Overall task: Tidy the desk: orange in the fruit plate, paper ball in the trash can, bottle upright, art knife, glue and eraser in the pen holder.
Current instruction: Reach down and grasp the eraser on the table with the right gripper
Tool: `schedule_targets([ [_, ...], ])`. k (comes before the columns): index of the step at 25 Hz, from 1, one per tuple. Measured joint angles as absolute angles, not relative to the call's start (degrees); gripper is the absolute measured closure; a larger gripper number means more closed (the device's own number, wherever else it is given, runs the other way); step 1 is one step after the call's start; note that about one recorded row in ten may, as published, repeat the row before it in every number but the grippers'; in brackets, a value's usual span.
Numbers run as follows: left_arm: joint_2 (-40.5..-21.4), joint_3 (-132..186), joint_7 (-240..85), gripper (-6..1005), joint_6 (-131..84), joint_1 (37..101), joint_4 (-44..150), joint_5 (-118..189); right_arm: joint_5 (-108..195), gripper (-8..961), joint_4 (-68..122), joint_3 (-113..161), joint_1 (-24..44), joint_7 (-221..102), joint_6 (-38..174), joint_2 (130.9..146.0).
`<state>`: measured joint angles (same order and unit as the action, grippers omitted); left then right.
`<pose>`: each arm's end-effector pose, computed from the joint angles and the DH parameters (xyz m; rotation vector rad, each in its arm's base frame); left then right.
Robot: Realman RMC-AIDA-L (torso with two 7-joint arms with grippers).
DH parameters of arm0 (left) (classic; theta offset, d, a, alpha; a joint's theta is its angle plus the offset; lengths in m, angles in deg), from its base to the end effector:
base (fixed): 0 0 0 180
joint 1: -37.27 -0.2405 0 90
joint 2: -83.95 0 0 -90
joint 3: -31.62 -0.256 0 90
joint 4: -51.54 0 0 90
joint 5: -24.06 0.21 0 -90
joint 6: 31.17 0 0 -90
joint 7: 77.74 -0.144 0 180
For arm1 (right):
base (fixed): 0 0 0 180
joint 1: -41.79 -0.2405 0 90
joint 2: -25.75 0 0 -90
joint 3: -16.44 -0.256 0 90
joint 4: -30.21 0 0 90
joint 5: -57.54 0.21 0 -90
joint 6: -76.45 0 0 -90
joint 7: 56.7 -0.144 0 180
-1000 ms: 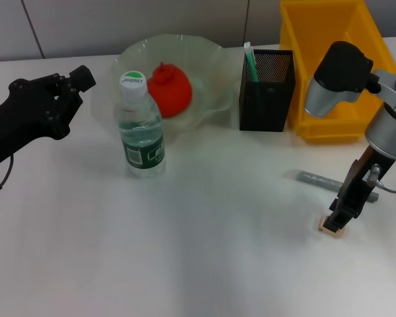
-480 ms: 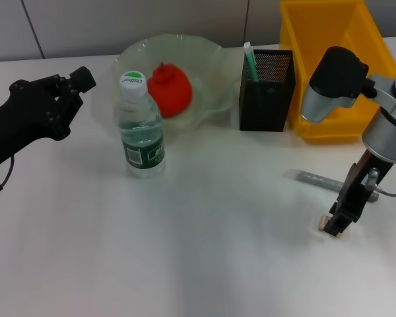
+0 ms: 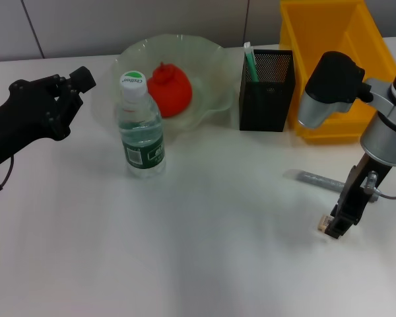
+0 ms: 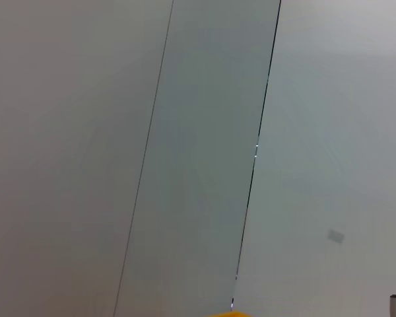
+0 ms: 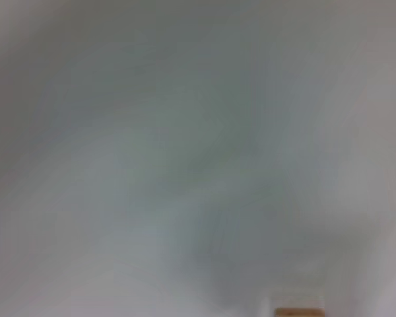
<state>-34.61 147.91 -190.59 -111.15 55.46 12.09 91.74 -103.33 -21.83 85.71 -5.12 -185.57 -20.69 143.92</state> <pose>-0.2499 0.3235 0.0187 -2.2997 -0.4819 -1.1253 0.2243 0.3577 -0.0036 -2.7569 0.8933 -0.9808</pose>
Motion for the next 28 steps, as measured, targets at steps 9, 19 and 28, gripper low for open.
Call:
schedule_targets([
  [9,-34.61,147.9,-190.6,999,-111.1,55.4,12.2,91.7,-105.8,571,-21.4,85.7,-5.7,-185.8,-19.6,144.66],
  [19,-34.56,147.9,-190.7,999,-111.2,55.4,12.2,91.7,-106.0,572,-20.5,85.7,-6.2,-185.8,-18.8,144.67],
  [28,-34.52,148.0,-190.7,999,-111.1,55.5,12.2,91.7,-106.0,572,-20.3,85.7,-6.5,-185.5,-18.6,144.67],
])
